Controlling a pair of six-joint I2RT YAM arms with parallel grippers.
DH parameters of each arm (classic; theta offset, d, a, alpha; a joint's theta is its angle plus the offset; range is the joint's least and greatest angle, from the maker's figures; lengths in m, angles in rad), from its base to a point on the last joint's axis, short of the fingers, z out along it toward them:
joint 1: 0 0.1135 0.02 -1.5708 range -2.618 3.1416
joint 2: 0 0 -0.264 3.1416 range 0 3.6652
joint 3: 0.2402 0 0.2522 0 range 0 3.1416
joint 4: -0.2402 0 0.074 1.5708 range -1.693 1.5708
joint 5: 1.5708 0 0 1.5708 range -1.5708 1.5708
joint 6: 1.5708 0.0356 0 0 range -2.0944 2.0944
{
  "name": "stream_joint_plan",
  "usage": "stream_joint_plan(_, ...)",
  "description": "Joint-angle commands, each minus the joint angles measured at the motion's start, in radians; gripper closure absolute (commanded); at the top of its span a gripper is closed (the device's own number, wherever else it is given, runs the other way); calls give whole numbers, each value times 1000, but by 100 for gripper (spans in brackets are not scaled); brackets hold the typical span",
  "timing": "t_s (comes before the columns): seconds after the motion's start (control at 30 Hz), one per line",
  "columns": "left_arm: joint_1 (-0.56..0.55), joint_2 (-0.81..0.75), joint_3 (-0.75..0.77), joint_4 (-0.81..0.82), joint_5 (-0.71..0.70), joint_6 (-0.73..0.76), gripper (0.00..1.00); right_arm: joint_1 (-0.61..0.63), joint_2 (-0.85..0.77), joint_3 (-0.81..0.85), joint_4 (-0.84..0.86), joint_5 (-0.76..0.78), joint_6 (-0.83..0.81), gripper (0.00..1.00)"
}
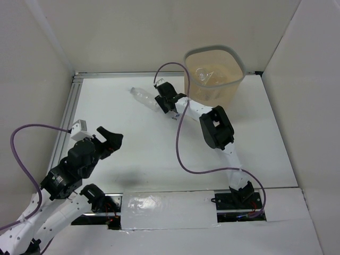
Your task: Put the plastic bottles in the bin
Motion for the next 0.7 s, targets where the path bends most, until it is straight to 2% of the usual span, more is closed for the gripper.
stream_joint_plan(0.0,1,2,-12,39,4,-15,0,-22,-1,3,-33,-142,-9,53)
stream_joint_plan(0.07,1,2,-21,59,4,-15,0,-22,-60,-38,-33,-170,-31,72)
stream_joint_plan(0.1,1,2,-32,59,4,-15,0,-12,-88,-64,-33,-170,-54,75)
stream_joint_plan(0.27,1,23,-56,87,-5,-38,0,11,-303,-201,4,-202,-103,79)
stream_joint_plan(0.47,1,98,-116,160,-43,-75,0,21,-488,-138,-108,-471,-152,82)
stream_joint_plan(0.53,10,179,-116,213,-65,-39,0,21,-533,-68,-197,-669,-195,82)
stream_joint_plan(0.67,10,269,-104,287,-56,7,0,31,-556,-42,-242,-754,-224,82)
